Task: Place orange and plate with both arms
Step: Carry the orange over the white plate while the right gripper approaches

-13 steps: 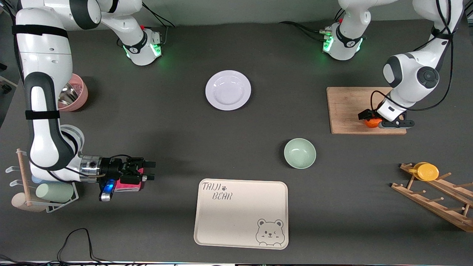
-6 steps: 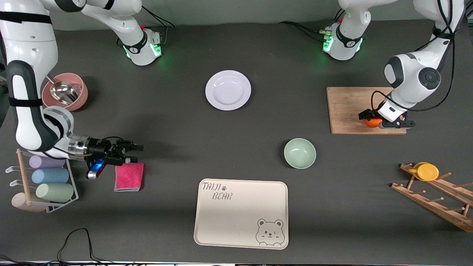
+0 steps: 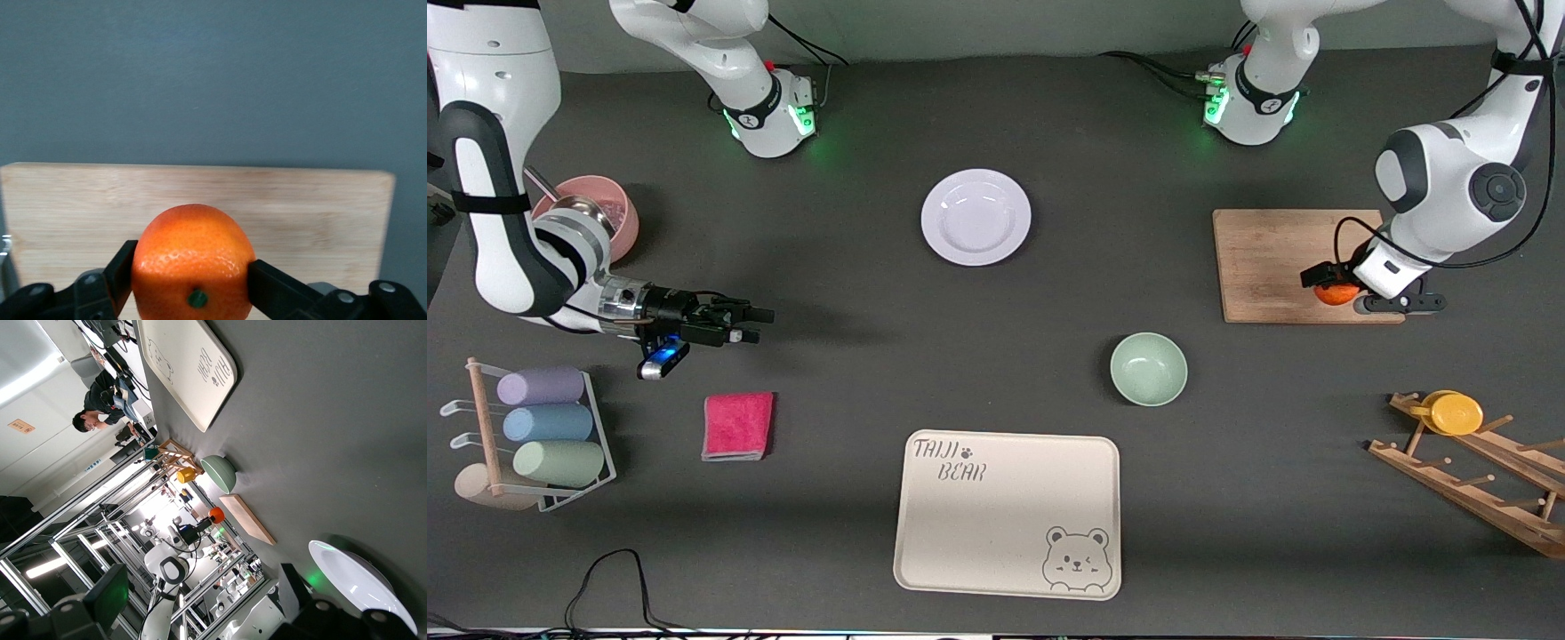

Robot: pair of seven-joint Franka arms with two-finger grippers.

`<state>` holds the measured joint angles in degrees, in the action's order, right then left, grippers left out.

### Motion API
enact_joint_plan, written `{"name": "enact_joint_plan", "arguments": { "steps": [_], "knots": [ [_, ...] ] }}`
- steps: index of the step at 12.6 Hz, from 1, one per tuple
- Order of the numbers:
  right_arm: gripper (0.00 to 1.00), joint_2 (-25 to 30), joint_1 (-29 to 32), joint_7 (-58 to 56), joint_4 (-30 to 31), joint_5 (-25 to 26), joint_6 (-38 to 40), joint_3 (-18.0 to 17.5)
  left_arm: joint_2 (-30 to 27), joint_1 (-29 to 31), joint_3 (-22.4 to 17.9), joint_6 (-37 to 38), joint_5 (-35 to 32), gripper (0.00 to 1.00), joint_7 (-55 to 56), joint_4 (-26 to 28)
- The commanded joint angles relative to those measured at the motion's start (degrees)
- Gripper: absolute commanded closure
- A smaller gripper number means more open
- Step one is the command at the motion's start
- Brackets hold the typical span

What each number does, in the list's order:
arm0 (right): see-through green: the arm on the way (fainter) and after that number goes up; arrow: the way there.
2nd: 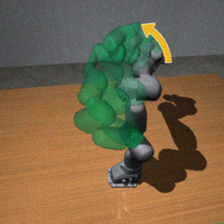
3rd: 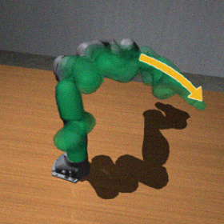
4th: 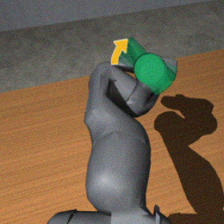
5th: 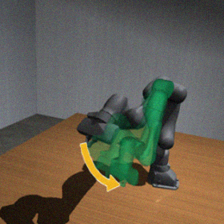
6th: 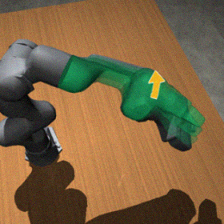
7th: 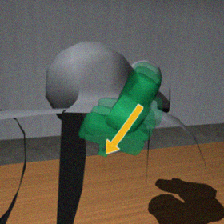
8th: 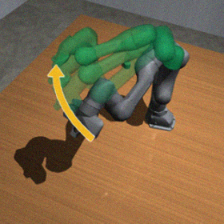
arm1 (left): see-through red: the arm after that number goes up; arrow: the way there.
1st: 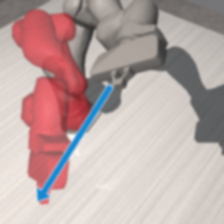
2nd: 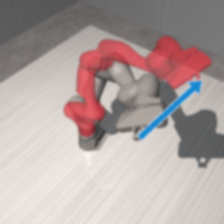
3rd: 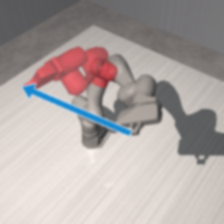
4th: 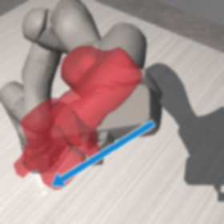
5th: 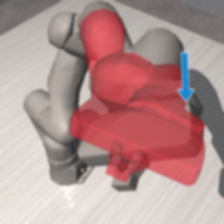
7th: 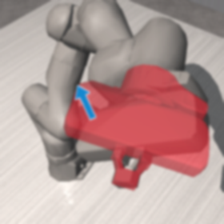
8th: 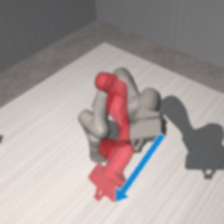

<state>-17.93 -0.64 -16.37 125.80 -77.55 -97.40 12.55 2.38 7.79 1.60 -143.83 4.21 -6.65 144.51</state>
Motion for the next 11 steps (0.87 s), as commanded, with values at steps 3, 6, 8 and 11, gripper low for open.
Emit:
{"name": "enact_joint_plan", "arguments": {
  "steps": [3,6,8,11],
  "knots": [
    [0.00,7.65,-0.77,-7.09,9.02,0.74,-5.51,0.45,-1.86,-20.22,0.77,0.83,2.20,0.88,27.86,-1.50],
    [0.00,7.30,-1.38,-8.94,8.93,0.82,-6.40,0.45,-1.51,-35.25,0.77,1.97,2.20,0.89,47.20,-4.84],
    [0.00,7.21,-1.47,-9.29,8.84,0.82,-7.27,0.45,-0.63,-44.14,0.77,2.33,2.29,0.89,56.62,-6.60],
    [0.00,7.21,-2.35,-9.90,9.28,0.56,-8.77,0.36,2.26,-55.92,0.77,1.80,2.21,0.89,68.93,-10.72]
  ]
}}
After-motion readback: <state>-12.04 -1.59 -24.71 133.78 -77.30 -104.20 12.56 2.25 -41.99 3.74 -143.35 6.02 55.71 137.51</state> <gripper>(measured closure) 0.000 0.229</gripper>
